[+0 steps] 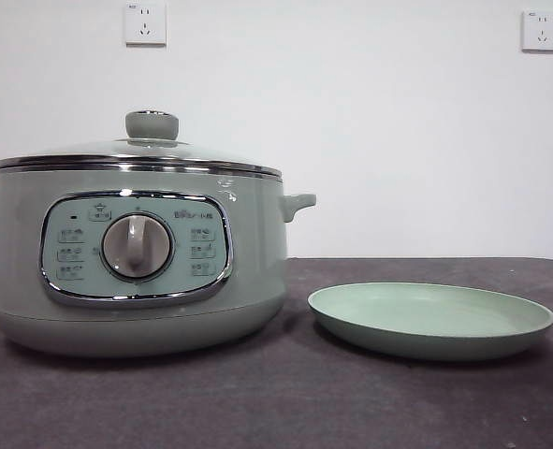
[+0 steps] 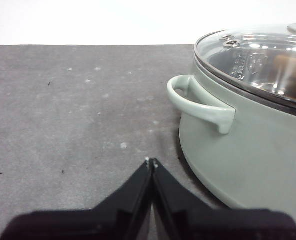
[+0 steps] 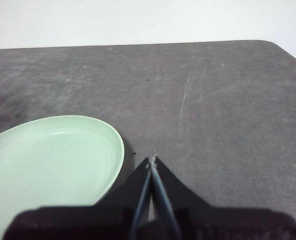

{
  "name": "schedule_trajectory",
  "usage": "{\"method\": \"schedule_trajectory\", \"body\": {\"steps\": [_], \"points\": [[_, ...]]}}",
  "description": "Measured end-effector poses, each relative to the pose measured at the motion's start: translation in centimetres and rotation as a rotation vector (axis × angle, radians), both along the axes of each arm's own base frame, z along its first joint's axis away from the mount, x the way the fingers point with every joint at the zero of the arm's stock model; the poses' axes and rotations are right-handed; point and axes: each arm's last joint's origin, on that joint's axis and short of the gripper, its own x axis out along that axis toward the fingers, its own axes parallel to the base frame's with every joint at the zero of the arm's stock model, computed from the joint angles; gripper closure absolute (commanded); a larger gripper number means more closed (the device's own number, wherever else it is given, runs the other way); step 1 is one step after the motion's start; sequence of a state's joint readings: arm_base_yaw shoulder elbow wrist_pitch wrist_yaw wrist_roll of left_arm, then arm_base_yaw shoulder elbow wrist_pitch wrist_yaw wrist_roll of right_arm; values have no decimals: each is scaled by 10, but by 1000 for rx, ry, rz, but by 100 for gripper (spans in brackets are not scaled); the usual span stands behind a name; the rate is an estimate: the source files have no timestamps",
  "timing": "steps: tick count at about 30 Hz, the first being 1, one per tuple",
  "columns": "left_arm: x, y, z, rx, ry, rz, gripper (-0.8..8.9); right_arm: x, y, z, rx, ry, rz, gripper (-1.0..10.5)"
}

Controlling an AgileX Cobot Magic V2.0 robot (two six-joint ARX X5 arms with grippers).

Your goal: Take the corn out from the steamer,put the corn on the plate,close the lid

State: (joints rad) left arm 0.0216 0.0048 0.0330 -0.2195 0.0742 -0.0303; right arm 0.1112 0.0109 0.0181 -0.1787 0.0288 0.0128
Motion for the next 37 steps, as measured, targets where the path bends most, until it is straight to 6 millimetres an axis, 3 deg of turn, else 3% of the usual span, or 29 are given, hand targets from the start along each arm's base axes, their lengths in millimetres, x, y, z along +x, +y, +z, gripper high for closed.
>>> {"method": "schedule_trajectory", "body": {"steps": [4,13,22,27,37], "points": [[0,0,0,-24,1,-8,817,0,0,0,70,6,-10,946],[-1,-5,1,-310,32,-120,818,0,0,0,456,39,-72,946],[-2,-6,3,-367,54,-141,822,-1,6,0,536,170,78,957],[-9,-6,29,-366,28,-146,822,-2,7,6,537,287,114,956],[-13,-7,84,-371,85,-171,822,9,11,62,434,322,223,948]]}}
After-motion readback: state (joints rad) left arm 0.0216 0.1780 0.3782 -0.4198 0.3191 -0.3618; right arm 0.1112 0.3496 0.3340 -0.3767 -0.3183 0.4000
